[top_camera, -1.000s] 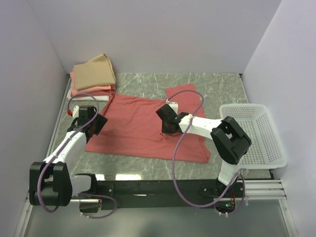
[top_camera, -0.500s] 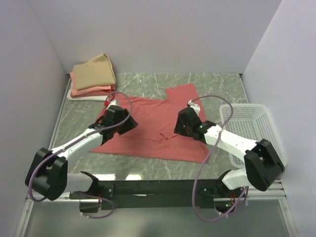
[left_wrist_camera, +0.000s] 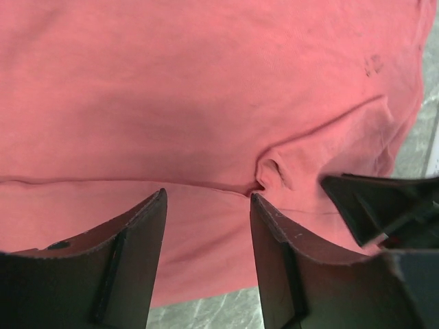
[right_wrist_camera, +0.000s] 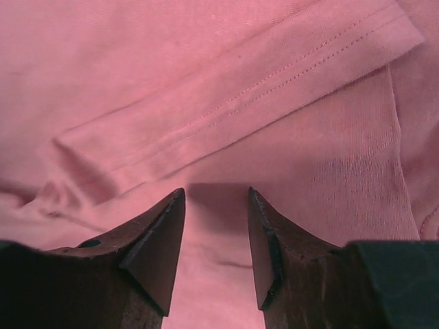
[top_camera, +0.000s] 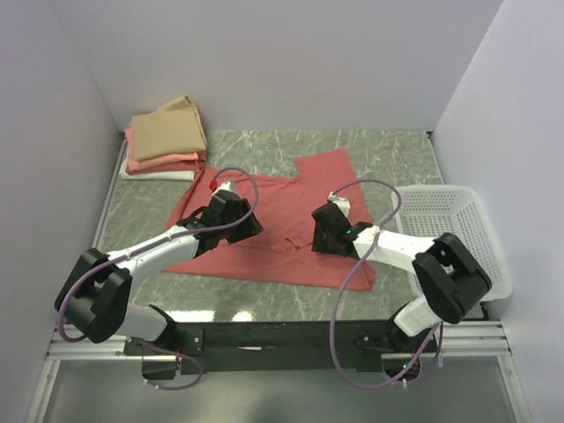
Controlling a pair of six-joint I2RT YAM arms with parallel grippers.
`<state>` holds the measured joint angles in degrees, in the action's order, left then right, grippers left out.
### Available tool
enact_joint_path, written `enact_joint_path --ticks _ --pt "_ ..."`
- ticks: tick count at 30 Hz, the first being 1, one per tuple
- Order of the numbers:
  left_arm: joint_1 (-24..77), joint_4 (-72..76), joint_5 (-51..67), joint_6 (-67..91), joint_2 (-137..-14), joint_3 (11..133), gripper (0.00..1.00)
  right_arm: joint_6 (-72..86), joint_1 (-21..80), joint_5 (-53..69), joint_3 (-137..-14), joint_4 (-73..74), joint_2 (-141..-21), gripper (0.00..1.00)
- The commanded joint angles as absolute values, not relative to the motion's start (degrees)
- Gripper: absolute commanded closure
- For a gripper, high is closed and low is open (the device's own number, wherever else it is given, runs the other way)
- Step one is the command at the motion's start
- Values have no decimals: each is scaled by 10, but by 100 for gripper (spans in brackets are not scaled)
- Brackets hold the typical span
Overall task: Fold and stack the t-shirts
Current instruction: Fold the tshirt
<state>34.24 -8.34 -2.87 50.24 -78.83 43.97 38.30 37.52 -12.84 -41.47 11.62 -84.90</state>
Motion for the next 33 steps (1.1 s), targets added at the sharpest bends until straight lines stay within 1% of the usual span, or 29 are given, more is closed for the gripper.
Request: enact_joint_path --ticks 1,8,26,33 --pt "357 -72 -35 499 -794 468 43 371 388 -177 -449 112 -873 52" --pt "359 -76 -36 501 -798 472 43 373 395 -194 -463 118 -890 53" --pt "359 -91 -33 493 -805 490 43 373 397 -198 -539 134 -943 51" --pt "360 -92 -25 490 -809 491 44 376 397 -179 -569 131 -976 51"
